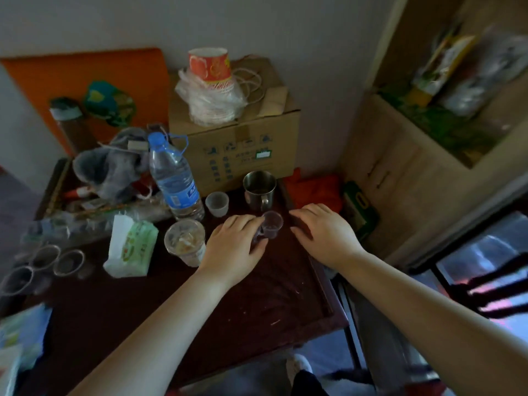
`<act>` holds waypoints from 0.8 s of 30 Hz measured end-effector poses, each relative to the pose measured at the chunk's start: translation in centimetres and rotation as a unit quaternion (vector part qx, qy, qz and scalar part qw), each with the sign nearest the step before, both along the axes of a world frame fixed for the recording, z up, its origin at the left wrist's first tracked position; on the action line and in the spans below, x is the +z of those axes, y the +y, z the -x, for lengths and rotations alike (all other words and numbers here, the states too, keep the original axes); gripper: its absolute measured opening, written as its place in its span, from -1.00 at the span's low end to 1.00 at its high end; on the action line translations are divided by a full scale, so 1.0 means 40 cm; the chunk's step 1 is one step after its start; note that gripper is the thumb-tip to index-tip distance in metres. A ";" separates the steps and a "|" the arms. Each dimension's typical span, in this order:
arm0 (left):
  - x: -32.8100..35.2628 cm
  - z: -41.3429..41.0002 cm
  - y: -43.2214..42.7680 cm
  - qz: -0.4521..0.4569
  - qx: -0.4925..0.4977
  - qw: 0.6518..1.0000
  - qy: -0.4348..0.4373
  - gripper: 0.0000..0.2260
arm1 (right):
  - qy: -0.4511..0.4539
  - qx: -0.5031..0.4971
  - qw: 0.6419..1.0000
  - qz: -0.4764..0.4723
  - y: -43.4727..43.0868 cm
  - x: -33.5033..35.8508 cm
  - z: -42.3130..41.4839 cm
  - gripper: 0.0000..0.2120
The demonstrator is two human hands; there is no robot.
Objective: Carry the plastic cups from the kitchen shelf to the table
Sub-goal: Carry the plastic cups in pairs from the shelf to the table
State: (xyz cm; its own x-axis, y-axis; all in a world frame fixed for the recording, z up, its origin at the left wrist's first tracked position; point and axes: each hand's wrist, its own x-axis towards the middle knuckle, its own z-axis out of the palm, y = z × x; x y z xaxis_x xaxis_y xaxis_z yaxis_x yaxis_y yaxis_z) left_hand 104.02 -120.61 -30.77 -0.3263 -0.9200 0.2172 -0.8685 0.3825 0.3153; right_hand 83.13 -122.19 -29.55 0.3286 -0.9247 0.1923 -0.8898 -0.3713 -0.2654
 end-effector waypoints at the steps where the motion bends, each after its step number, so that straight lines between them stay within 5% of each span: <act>1: 0.034 -0.005 0.020 0.009 -0.018 1.000 0.003 -0.59 | -0.002 -0.015 1.000 0.009 0.035 0.035 -0.004 -0.61; 11: 0.419 0.097 0.214 0.063 -0.228 0.971 0.033 -0.50 | -0.014 -0.138 0.982 0.128 0.447 0.400 0.049 -0.55; 24: 0.690 0.643 0.836 0.093 -0.521 0.840 0.118 -0.50 | 0.024 -0.404 0.884 0.232 1.332 0.647 0.386 -0.54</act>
State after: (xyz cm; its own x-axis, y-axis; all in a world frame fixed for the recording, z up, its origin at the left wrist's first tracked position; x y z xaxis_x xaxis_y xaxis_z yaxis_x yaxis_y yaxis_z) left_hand 78.30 -87.15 -3.17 -0.8609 -0.1049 0.4978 0.0467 0.9581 0.2827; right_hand 67.70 -68.92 -3.68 -0.3856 -0.6865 0.6165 -0.9205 0.3322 -0.2057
